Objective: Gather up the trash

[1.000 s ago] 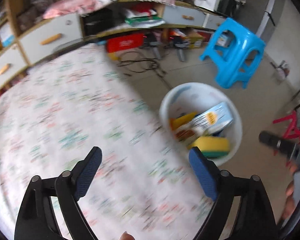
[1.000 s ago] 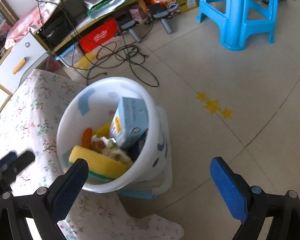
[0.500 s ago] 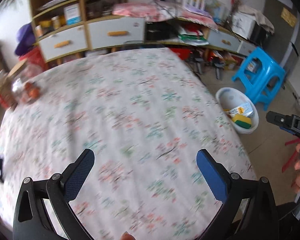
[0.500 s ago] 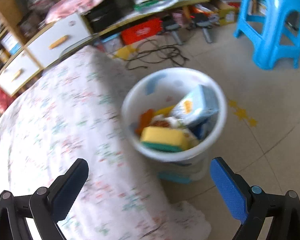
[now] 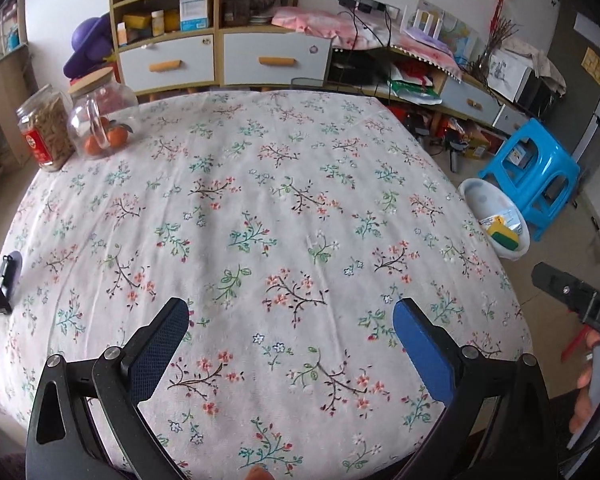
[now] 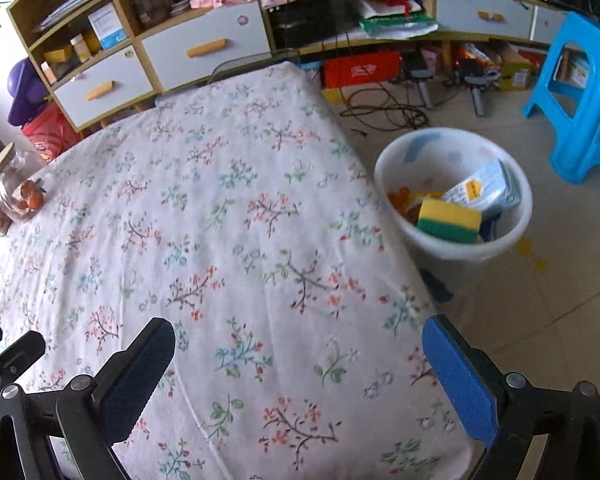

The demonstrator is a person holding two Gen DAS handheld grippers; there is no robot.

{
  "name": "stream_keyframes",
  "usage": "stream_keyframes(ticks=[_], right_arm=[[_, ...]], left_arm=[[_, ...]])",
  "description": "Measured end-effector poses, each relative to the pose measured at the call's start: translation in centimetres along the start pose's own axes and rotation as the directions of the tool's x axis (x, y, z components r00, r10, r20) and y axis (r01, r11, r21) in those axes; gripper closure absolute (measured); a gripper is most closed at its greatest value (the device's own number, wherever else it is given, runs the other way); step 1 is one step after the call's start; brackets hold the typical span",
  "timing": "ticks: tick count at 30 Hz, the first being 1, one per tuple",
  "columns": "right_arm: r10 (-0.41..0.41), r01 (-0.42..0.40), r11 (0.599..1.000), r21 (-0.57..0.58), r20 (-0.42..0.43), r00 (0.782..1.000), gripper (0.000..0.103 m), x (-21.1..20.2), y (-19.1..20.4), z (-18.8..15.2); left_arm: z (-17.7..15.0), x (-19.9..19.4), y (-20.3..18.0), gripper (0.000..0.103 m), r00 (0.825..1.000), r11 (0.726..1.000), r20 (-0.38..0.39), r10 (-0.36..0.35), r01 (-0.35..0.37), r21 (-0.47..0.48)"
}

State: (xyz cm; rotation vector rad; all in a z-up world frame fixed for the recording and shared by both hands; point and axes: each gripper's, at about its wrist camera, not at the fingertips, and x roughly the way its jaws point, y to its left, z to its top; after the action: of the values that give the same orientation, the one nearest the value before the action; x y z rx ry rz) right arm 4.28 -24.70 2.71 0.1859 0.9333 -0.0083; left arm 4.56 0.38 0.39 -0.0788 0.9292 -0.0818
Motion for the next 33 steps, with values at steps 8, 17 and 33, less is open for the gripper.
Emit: stream_keyframes(ticks=[8,17,33], right_arm=[[-0.028,0.027,0.999,-0.041,-0.026,0.999,0.001,1.9,1.3,-0.9],[-0.055,0.053,0.996,-0.067,-0.038,0.998,0.002,2.6,2.0,-1.6],[-0.056,0.053,0.997,-0.057,-0.038,0.998,0.001,2.9,2.3,-1.6]], left_arm=[[-0.4,0.0,0.9,0.0,1.0,0.999,-0.01,0.01,-0.01,-0.036],[-0.7,-0.9,0.0,0.0,1.0,1.0,0.023,0.012,-0.011,-0.004],[-0.8,-1.0,-0.9,0.0,1.0,1.0,0.021,-0.001,0.001,0.005]])
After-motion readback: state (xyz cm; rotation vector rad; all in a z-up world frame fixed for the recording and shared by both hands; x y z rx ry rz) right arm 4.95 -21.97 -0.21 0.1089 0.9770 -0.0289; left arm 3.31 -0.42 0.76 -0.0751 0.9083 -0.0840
